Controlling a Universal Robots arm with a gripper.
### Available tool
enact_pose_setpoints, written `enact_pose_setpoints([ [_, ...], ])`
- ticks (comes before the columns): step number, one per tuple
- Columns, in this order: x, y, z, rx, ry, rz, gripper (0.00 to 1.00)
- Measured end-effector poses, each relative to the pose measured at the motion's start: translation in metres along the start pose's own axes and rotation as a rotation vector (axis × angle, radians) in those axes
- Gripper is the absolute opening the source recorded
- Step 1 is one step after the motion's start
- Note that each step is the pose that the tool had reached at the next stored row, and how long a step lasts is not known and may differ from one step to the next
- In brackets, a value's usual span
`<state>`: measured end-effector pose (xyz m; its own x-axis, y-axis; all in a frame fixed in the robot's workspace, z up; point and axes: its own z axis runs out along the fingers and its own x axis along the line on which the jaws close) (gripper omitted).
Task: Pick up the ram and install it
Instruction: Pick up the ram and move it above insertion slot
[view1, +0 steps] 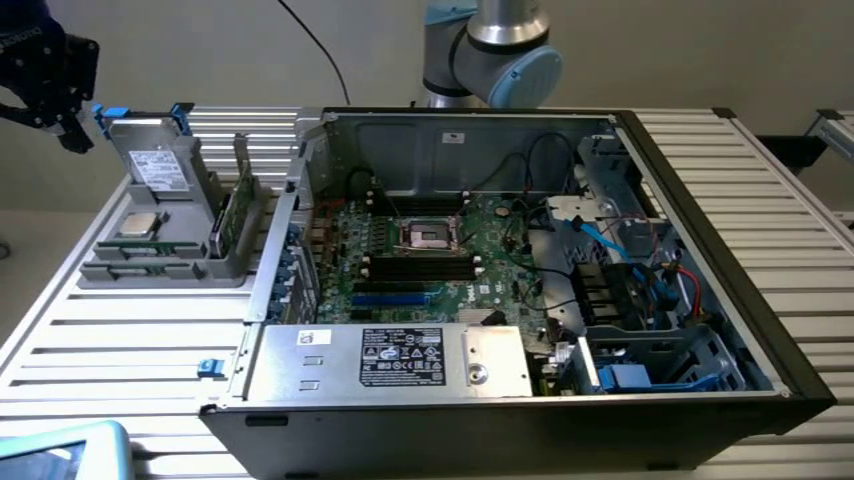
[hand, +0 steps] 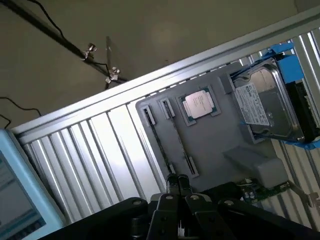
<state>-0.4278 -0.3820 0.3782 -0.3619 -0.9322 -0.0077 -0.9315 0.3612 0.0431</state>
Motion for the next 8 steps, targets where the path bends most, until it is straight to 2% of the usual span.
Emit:
enact_pose_setpoints([
  [8, 0.0000, 0.0000, 0.0001, 0.0002, 0.0109, -0.145, 0.11],
])
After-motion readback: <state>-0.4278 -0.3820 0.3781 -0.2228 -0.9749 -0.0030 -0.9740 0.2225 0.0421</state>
